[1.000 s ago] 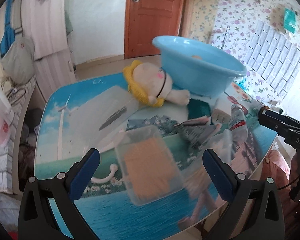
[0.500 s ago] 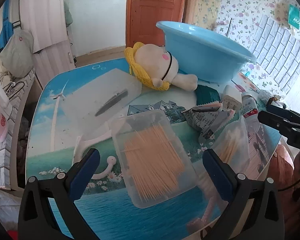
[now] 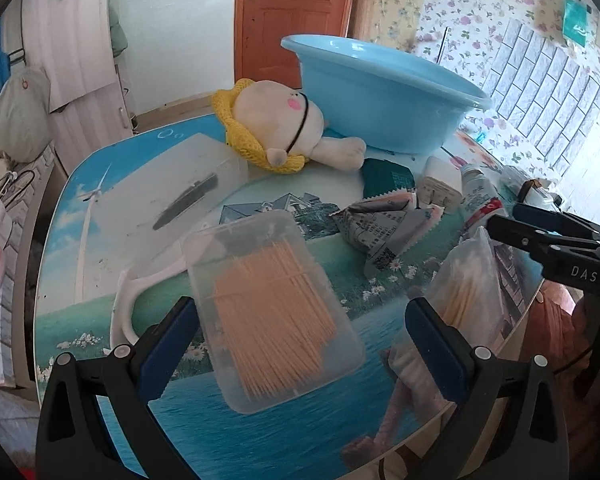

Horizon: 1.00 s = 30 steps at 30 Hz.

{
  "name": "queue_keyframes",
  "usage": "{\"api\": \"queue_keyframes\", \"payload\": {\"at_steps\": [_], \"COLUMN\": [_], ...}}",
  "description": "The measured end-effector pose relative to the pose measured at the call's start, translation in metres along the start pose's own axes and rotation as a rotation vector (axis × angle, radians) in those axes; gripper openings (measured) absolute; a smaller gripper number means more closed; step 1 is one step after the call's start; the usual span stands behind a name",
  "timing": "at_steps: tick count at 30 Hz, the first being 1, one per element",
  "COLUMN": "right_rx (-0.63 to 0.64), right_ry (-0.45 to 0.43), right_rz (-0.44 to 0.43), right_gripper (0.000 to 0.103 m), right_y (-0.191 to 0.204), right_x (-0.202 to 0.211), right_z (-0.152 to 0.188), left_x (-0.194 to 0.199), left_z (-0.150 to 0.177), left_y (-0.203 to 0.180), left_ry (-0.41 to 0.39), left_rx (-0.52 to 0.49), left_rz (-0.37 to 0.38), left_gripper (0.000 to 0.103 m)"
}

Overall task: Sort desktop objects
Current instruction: 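Return both tools to the table and grasp the toothpick box with the left tool, then lift the toothpick box with the left tool while the right tool grasps the glass bottle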

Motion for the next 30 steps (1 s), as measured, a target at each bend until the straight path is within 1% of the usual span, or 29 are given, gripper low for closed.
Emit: {"api": "queue_keyframes", "payload": {"at_steps": [4,6,8,11,13,15,19,20,25,30], "right_rx": [-0.042,-0.074,-0.090,-0.073,-0.055,-0.046,-0.041,-0.040,-0.021,-0.016], "right_ry": [0.007,0.013,0.014,0.003,-0.011,-0.021,-0.016,-0.017,-0.025,-0.012], "right_rz": [0.038,0.046,0.040,0.030,0.032,0.035,0.030,0.029,0.035,0.019], "right_gripper": [0.077,0.077,0.077,0.077,0.077,0.077,0.077,0.077,0.077,0.076], "right_y": [-0.020,-0.031,-0.034,-0.028,-0.022,-0.018,-0.014,-0.013,-0.011,-0.008], "right_x": [-0.002,-0.003,-0.003,-0.002,-0.001,-0.001,-0.006,-0.007,-0.013,-0.021], "right_z": [0.001,0.002,0.001,0.000,-0.002,-0.003,-0.005,-0.006,-0.011,-0.011], "left_x": [0.001,0.001,0.000,-0.001,-0.002,-0.003,-0.003,-0.002,-0.001,-0.003], "left_z": [0.001,0.002,0.004,0.005,0.006,0.005,0.002,0.002,0.000,0.000], "left_y": [0.009,0.015,0.021,0.028,0.028,0.024,0.020,0.020,0.020,0.022], "left_ry": [0.002,0.007,0.011,0.012,0.015,0.013,0.003,-0.003,-0.013,-0.010], "left_rx": [0.003,0.011,0.026,0.033,0.021,-0.007,-0.022,-0.025,-0.018,-0.023], "left_rz": [-0.044,-0.055,-0.058,-0.075,-0.082,-0.092,-0.079,-0.080,-0.060,-0.070], "left_gripper": [0.103,0.103,0.103,0.103,0.098,0.085,0.075,0.070,0.070,0.070]}}
Point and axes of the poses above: each gripper's, at about its wrist camera, not at the fingertips, and x roughly against the way its jaws point, y to its left, z to its underside, the point moved 8 cm from there along -x, roughly the way its jaws point, and after that the axes turned 9 degrees about z, right-handed, at the moved point
